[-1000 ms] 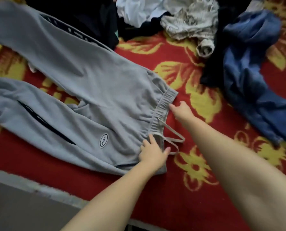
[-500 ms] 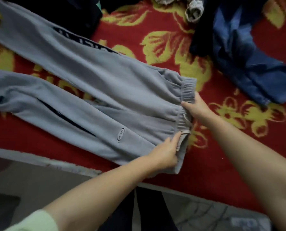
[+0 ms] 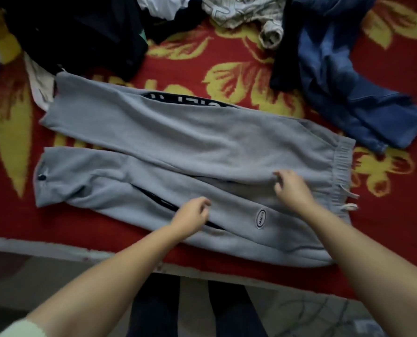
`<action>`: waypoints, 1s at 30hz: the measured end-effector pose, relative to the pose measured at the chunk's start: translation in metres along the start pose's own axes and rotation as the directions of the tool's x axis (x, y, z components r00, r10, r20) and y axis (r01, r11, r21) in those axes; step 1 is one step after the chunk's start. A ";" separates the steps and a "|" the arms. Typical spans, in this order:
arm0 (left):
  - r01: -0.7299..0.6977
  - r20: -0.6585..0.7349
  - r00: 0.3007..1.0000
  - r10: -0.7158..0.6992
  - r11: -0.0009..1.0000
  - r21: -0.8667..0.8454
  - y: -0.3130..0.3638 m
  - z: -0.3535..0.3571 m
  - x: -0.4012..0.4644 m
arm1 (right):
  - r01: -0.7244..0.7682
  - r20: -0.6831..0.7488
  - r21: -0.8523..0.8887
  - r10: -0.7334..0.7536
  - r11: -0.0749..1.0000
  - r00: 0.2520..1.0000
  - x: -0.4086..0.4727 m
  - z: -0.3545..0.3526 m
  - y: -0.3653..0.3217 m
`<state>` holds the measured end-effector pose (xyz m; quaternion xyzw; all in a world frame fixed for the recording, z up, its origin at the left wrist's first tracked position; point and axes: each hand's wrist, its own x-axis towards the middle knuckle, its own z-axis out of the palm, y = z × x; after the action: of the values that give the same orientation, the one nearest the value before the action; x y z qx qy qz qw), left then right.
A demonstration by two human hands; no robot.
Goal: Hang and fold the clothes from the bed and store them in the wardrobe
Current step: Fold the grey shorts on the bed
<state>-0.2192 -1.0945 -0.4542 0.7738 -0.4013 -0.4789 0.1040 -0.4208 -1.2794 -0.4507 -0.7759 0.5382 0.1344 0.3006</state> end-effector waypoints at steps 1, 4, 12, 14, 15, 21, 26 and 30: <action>0.069 -0.069 0.995 -0.066 0.997 0.042 -0.033 -0.023 -0.002 | 0.080 0.041 0.021 -0.081 0.997 0.996 -0.003 0.015 -0.024; 0.192 -0.203 0.966 -0.159 0.969 0.155 -0.114 -0.084 -0.013 | 0.269 0.177 0.039 -0.272 0.962 0.946 -0.014 0.063 -0.093; 0.343 -0.447 0.869 -0.210 0.908 0.242 -0.226 -0.178 -0.019 | 0.262 0.284 -0.069 -0.233 0.963 0.930 -0.031 0.168 -0.215; 0.369 -0.482 0.829 -0.284 0.925 0.089 -0.251 -0.194 -0.019 | 0.255 0.237 -0.103 -0.225 0.961 0.945 -0.034 0.185 -0.236; 0.384 -0.494 0.804 -0.331 0.923 0.007 -0.264 -0.201 -0.019 | 0.236 0.208 -0.121 -0.208 0.964 0.956 -0.035 0.193 -0.245; 0.507 -0.488 0.583 -0.650 0.760 -0.407 -0.308 -0.228 -0.009 | -0.020 0.002 -0.144 0.021 0.989 1.000 -0.040 0.210 -0.277; 0.451 -0.192 0.755 -0.627 0.710 -0.541 -0.318 -0.229 -0.003 | -0.104 -0.034 -0.113 0.101 0.988 0.994 -0.026 0.199 -0.290; 0.119 -0.258 0.820 -0.512 0.591 -0.798 -0.297 -0.264 -0.008 | -0.098 -0.039 0.000 0.098 0.995 0.994 -0.018 0.178 -0.294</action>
<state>0.1518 -0.9528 -0.4742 0.8097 0.0195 -0.4125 0.4168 -0.1382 -1.0865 -0.4860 -0.7512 0.5814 0.1343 0.2822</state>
